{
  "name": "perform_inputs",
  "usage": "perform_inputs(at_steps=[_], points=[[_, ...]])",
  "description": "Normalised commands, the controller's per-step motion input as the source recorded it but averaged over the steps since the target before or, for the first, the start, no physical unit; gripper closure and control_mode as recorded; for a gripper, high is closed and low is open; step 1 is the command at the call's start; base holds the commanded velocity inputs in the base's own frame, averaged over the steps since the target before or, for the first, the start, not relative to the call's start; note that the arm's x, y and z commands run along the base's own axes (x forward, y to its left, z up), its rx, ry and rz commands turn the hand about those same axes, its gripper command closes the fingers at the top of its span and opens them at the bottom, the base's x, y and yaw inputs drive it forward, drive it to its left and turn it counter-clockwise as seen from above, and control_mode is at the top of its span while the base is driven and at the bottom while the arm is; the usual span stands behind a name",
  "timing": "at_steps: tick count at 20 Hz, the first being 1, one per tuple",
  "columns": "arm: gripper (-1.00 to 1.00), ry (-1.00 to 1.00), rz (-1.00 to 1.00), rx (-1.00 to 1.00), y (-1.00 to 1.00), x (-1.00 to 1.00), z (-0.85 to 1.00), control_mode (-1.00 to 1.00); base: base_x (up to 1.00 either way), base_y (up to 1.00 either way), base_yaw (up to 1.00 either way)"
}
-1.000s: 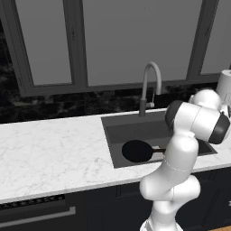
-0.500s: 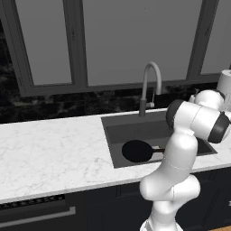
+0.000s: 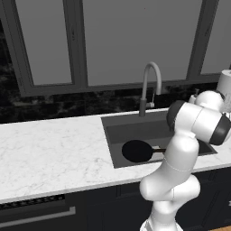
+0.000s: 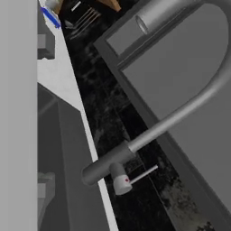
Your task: Pick the pan and sponge and place them into the sink. Then turn on the water.
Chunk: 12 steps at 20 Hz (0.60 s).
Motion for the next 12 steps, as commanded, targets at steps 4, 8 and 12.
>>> perform_inputs(at_steps=[4, 8, 12], points=[[-1.00, 0.17, 0.00, 0.13, 0.11, 0.01, 0.13, -1.00, 0.00, 0.00, 0.00], [-1.00, 0.24, 0.00, 0.06, 0.19, 0.15, 0.00, -1.00, 0.00, 0.00, 0.00], [-1.00, 0.22, 0.00, 0.01, 0.19, 0.29, -0.04, -1.00, 0.00, 0.00, 0.00]])
